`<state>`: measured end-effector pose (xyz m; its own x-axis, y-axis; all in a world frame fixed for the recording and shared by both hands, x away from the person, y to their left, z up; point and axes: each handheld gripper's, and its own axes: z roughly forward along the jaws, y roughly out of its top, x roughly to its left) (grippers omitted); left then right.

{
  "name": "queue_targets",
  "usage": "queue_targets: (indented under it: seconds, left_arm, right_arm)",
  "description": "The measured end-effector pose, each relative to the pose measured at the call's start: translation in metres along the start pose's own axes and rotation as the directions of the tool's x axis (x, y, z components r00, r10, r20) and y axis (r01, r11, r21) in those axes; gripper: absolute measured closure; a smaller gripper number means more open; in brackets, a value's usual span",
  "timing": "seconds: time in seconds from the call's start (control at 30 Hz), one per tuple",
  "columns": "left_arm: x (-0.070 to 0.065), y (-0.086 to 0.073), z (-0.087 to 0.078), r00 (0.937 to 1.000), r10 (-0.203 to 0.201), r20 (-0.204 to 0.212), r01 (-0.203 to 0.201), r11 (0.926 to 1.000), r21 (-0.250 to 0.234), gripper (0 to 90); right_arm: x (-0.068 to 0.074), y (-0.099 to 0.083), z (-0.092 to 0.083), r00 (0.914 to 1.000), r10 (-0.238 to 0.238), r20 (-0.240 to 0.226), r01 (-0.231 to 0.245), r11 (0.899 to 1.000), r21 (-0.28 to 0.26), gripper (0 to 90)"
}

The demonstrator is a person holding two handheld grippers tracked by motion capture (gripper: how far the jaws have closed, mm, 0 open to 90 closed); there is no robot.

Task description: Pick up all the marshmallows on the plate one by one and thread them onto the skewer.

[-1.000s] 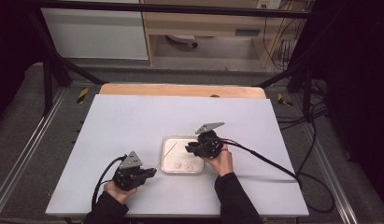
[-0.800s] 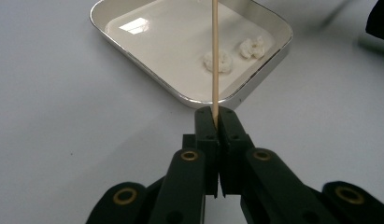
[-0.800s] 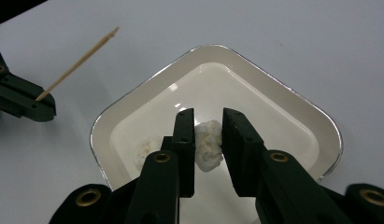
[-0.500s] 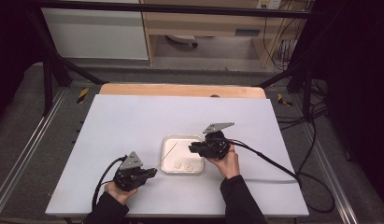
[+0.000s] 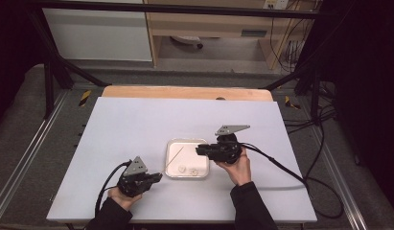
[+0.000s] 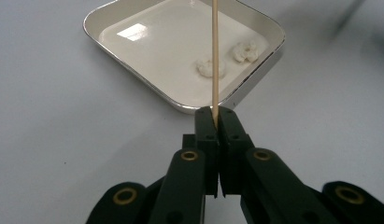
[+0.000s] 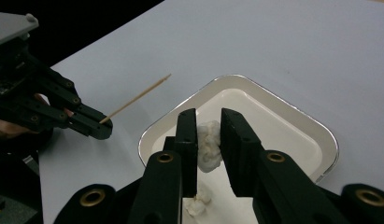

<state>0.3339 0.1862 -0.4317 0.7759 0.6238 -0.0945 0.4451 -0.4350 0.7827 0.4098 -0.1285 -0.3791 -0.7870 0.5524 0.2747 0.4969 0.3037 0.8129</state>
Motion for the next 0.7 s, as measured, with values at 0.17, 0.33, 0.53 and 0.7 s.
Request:
queue_targets:
  seconds: [0.17, 0.33, 0.53, 0.7]
  left_arm:
    - [-0.0007, 0.0004, -0.0002, 1.0, 0.003, 0.003, -0.003, 1.0, -0.007, 88.1]
    - [-0.0019, 0.001, -0.0005, 0.9999, 0.01, 0.004, -0.01, 0.9998, -0.015, 88.1]
    - [-0.0042, 0.0018, -0.001, 0.9998, 0.02, 0.005, -0.02, 0.9994, -0.029, 88.1]
    - [-0.0073, 0.0028, 0.0006, 0.9988, 0.041, 0.028, -0.039, 0.9975, -0.058, 88.1]
  right_arm:
    - [0.0005, 0.0021, -0.0031, 0.9997, 0.015, -0.018, -0.015, 1.0, -0.017, 77.6]
    - [0.0007, 0.0054, -0.007, 0.9984, 0.035, -0.045, -0.037, 0.998, -0.05, 77.6]
    - [0.0018, 0.0083, -0.0083, 0.9945, 0.058, -0.087, -0.065, 0.995, -0.081, 77.7]
    - [0.0011, 0.0095, -0.007, 0.992, 0.072, -0.104, -0.083, 0.992, -0.098, 77.6]
